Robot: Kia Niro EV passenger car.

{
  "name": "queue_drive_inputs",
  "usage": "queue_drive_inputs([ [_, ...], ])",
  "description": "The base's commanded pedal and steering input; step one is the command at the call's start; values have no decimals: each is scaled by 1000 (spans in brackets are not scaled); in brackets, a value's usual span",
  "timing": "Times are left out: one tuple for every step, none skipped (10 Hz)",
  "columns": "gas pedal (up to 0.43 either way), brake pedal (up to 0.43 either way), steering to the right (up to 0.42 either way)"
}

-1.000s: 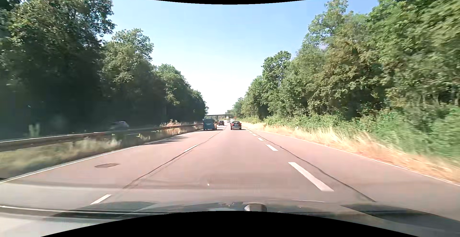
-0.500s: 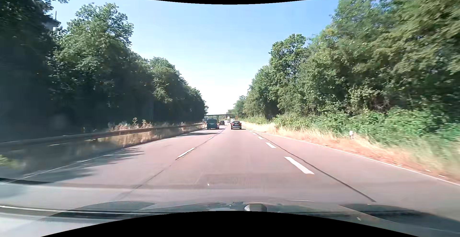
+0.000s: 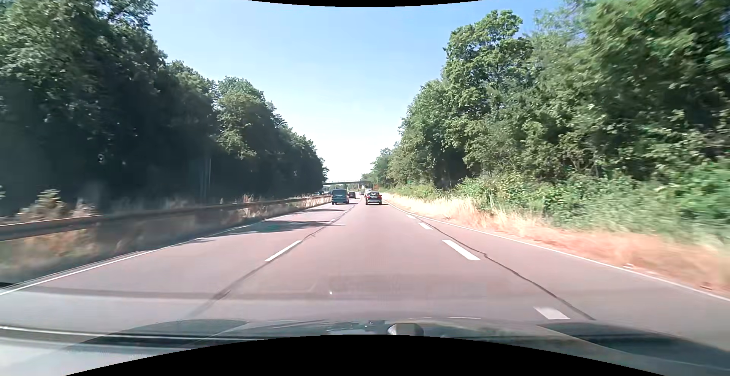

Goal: Follow the waypoints while adhering to traffic rules and regulations

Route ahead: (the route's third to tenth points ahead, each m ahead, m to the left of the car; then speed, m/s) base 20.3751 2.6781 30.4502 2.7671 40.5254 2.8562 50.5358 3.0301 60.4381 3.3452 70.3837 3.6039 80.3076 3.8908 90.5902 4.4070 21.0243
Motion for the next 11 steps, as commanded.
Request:
queue_drive_inputs([
  [118, 0, -1],
  [118, 0, -1],
  [118, 0, -1],
  [118, 0, -1],
  [118, 0, -1],
  [118, 0, -1],
  [118, 0, -1],
  [118, 0, -1],
  [118, 0, -1],
  [118, 0, -1],
  [118, 0, -1],
])
